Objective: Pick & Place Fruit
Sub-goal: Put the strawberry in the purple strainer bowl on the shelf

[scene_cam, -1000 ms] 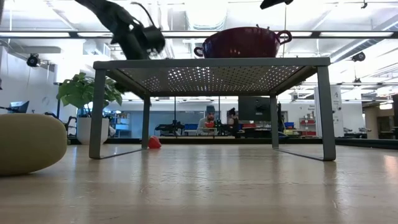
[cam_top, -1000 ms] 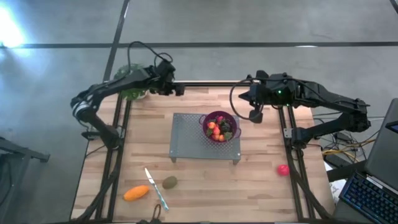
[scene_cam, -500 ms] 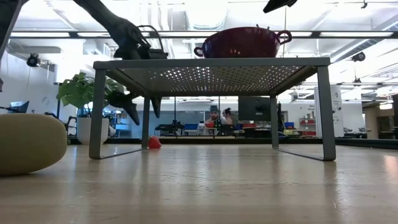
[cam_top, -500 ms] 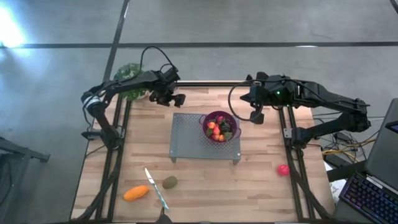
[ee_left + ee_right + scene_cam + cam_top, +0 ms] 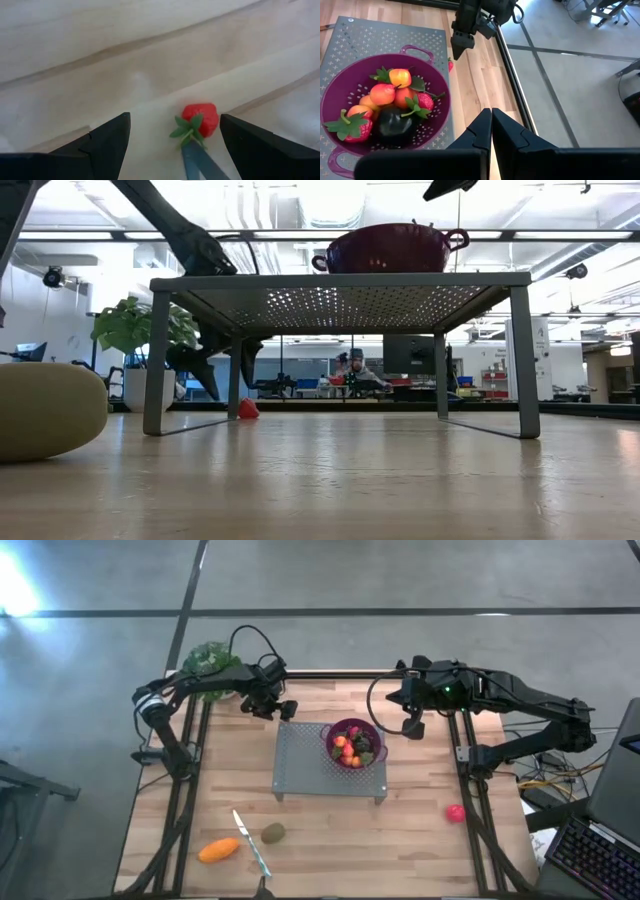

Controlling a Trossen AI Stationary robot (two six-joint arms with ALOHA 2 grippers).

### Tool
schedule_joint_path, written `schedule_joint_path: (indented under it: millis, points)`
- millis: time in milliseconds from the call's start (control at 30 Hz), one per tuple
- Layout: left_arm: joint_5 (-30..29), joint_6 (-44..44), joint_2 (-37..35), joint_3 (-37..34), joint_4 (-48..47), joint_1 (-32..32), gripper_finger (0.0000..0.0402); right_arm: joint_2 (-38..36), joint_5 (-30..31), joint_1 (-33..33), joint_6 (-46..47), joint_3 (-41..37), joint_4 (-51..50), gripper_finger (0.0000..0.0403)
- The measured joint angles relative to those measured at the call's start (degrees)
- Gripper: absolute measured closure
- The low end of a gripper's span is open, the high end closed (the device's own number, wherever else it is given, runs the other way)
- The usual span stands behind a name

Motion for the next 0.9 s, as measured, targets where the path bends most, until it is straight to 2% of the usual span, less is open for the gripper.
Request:
schedule_joint_path:
  millis: [400,900]
  points:
    - [0.8,-3.0,0.3,-4.1,10.1,-2.3,0.0090,0.0,0.0,0.0,-0.3,0.0,0.0,0.0394]
    - [0.9,-2.3,2.9,-4.3,10.5,-3.1,0.0090,0.0,0.0,0.0,-0.7,0.0,0.0,0.0394]
